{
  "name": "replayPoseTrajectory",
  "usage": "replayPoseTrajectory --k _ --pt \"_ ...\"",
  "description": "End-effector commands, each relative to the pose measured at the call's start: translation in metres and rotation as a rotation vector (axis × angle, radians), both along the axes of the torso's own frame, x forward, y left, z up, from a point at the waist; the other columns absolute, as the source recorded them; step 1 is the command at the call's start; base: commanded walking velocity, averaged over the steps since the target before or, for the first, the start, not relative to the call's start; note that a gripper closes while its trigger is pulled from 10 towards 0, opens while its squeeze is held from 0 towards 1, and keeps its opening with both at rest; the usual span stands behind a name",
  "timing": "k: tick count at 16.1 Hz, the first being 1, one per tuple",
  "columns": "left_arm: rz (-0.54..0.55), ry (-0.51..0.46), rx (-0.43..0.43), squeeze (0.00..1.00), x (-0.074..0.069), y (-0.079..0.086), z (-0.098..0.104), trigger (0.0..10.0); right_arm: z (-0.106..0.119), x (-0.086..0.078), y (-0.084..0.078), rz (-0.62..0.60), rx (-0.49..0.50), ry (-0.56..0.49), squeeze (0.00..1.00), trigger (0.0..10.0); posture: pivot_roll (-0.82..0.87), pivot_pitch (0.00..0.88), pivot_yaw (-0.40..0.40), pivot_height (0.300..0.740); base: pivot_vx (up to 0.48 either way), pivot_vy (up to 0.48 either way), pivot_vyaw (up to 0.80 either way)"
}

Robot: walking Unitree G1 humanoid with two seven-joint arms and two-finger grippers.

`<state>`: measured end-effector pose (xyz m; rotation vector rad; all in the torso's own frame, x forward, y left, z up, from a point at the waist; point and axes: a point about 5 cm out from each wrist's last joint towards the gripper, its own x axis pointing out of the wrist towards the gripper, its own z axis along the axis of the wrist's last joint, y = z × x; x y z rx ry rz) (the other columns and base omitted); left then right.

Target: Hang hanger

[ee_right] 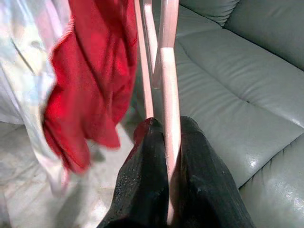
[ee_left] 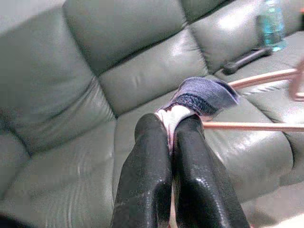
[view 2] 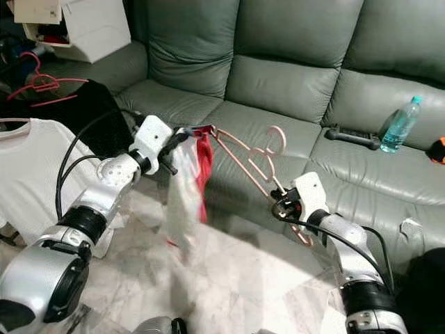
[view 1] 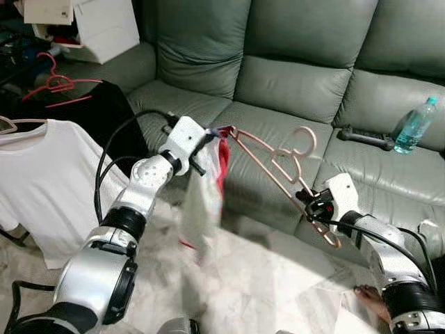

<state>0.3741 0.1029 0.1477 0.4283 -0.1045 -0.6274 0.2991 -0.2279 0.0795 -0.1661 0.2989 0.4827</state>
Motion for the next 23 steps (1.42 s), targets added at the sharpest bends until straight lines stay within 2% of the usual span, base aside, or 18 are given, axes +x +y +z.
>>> replayPoseTrajectory --k 1,3,4,6,8,10,12,13,15,19,23 --pt "-0.064 -0.072 0.031 0.0 -0.004 -0.006 0.006 10.0 0.001 0.001 0.001 0.002 0.02 0.012 0.0 10.0 -0.11 0.016 0.087 0.74 0.0 0.0 0.0" --pt "-0.208 -0.161 0.074 0.0 -0.014 -0.027 0.01 10.0 -0.009 -0.007 0.007 0.071 0.038 0.089 0.0 10.0 -0.11 0.016 0.084 0.74 0.0 0.0 0.0" --pt "-0.253 -0.184 0.094 0.0 -0.018 -0.032 0.01 10.0 -0.011 -0.009 0.007 0.093 0.04 0.108 0.0 10.0 -0.11 0.016 0.084 0.74 0.0 0.0 0.0" --pt "-0.406 -0.221 0.188 0.0 -0.031 -0.043 0.002 10.0 -0.014 -0.016 0.007 0.157 0.02 0.145 0.0 10.0 -0.1 0.017 0.085 0.74 0.0 0.0 0.0" --pt "-0.538 -0.232 0.311 0.0 -0.042 -0.046 -0.011 10.0 -0.013 -0.024 -0.002 0.238 -0.048 0.184 0.0 10.0 -0.1 0.018 0.09 0.74 0.0 0.0 0.0" --pt "-0.587 -0.227 0.371 0.0 -0.046 -0.043 -0.017 10.0 -0.009 -0.027 -0.014 0.269 -0.109 0.196 0.0 10.0 -0.11 0.02 0.096 0.74 0.0 0.0 0.0" --pt "-0.612 -0.204 0.432 0.0 -0.045 -0.037 -0.022 10.0 0.003 -0.03 -0.035 0.295 -0.208 0.198 0.0 10.0 -0.11 0.022 0.097 0.74 0.0 0.0 0.0" --pt "-0.614 -0.195 0.483 0.0 -0.045 -0.032 -0.026 10.0 0.009 -0.032 -0.046 0.322 -0.26 0.207 0.0 10.0 -0.11 0.022 0.099 0.74 0.0 0.0 0.0" --pt "-0.586 -0.167 0.537 0.0 -0.041 -0.025 -0.031 10.0 0.021 -0.031 -0.055 0.375 -0.34 0.198 0.0 10.0 -0.11 0.023 0.1 0.74 0.0 0.0 0.0" --pt "-0.546 -0.164 0.579 0.0 -0.037 -0.02 -0.035 10.0 0.035 -0.029 -0.053 0.473 -0.388 0.2 0.0 10.0 -0.11 0.029 0.098 0.74 0.0 0.0 0.0" --pt "-0.619 -0.213 0.631 0.0 -0.042 -0.026 -0.037 10.0 0.04 -0.031 -0.039 0.624 -0.407 0.22 0.0 10.0 -0.11 0.031 0.097 0.74 0.0 0.0 0.0"
